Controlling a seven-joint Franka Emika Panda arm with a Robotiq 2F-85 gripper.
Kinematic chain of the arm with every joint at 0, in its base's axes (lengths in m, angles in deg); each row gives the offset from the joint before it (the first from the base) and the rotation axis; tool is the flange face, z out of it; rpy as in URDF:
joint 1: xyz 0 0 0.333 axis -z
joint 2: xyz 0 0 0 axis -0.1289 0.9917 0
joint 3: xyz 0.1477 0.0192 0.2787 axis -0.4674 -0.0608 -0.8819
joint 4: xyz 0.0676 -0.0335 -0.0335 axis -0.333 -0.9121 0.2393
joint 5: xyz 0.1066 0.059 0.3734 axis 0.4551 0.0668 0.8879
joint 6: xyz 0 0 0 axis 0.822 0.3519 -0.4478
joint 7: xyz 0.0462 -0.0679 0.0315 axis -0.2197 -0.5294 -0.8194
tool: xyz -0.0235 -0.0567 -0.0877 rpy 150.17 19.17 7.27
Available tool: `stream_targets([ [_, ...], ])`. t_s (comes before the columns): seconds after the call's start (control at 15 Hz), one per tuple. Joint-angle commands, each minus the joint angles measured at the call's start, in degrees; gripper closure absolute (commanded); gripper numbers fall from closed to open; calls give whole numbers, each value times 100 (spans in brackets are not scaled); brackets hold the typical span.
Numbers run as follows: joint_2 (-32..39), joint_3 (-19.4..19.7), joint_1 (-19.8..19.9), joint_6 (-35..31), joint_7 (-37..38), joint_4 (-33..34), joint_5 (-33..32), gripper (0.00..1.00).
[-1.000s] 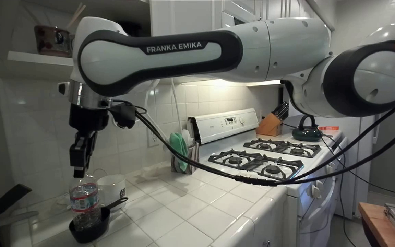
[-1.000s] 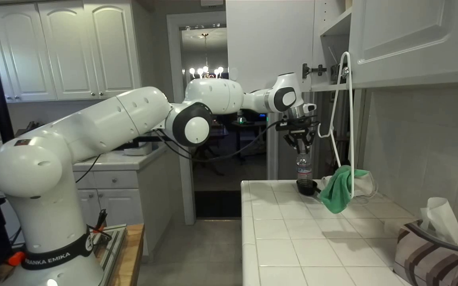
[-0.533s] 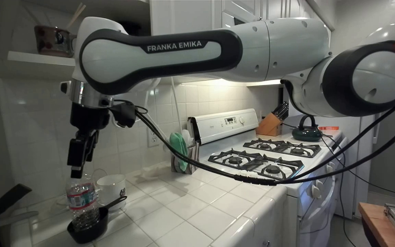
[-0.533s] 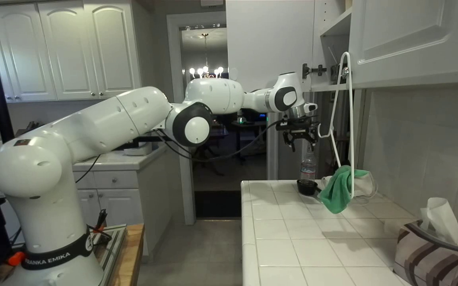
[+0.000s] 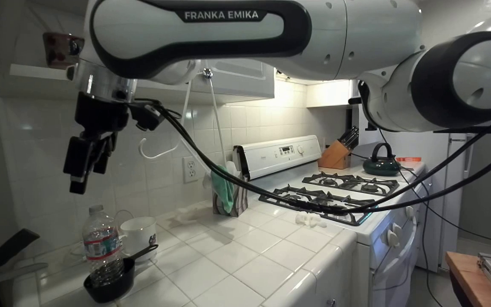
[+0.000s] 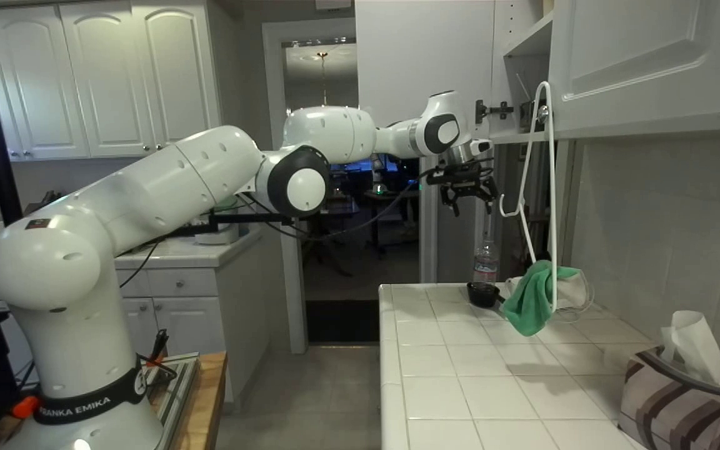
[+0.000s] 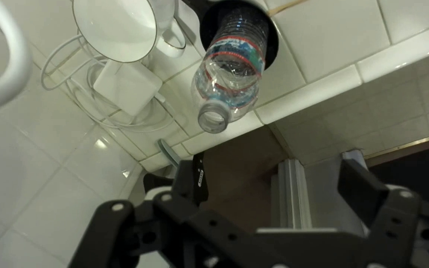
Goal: Put the water bottle in the black pot on the left
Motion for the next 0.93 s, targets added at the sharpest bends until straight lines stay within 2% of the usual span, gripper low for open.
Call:
stream_targets([
  [0.0,-155,-37,-74,347,338,-210,249,0],
  [0.2,-45,3,-160,1137,768,-24,301,0],
  [0.73,-160,101,-303,3265,2767,-66,400,0],
  [0.87,-117,67,-282,3576,3249,-8,527,0],
])
